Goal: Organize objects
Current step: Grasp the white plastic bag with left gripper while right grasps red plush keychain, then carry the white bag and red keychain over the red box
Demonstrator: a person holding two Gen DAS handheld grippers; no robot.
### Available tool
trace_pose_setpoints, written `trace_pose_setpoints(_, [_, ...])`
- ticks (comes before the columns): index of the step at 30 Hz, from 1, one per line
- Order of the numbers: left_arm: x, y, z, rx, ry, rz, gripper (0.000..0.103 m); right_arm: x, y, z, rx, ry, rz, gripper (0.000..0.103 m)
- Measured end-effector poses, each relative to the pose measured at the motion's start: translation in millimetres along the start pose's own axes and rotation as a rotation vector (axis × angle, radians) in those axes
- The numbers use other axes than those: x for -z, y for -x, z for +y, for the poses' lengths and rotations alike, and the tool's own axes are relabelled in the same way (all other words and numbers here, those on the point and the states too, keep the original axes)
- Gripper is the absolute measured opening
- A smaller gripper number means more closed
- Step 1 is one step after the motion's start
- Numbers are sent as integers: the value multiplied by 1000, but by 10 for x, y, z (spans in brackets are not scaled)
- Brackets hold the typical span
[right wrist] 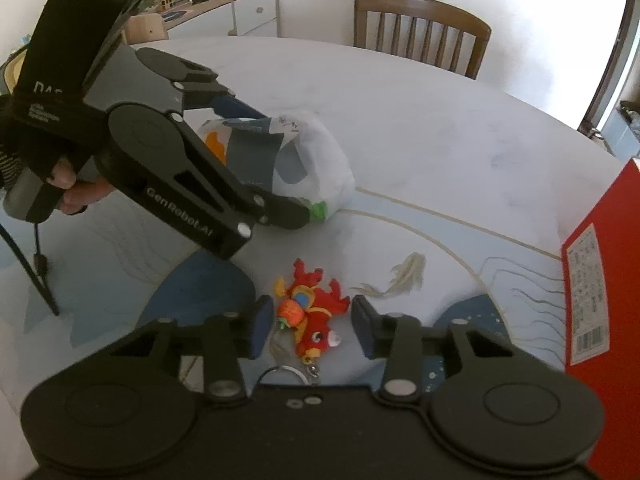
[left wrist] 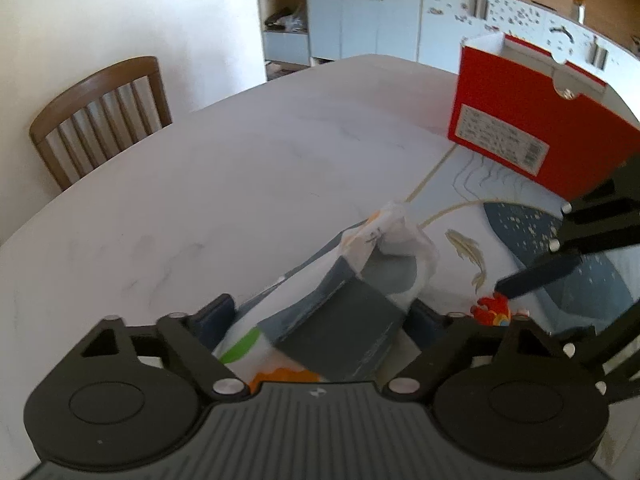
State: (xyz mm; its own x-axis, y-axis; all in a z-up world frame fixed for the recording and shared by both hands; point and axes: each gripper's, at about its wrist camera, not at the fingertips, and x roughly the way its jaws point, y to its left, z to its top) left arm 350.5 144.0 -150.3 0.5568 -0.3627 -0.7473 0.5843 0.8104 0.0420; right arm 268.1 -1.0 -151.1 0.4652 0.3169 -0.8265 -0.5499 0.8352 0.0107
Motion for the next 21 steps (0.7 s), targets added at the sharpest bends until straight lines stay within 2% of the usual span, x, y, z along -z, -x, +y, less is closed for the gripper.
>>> trace_pose_setpoints(3, [-11,29,16,-7,48,-5,72,57,42,94,10,-13,-5,37])
trace_pose_setpoints(8, [-17,86,6,-22,142,0,60,61,31,16,17,-44,-4,37])
trace_pose_setpoints(13, [-29,169,-132,-35,216,-1,55,143,147,-100,18,-106,-10,37])
trace_pose_setpoints(21, [-129,385,-455,-70,309,7,55,247,548,-332,18,-215,-50,37])
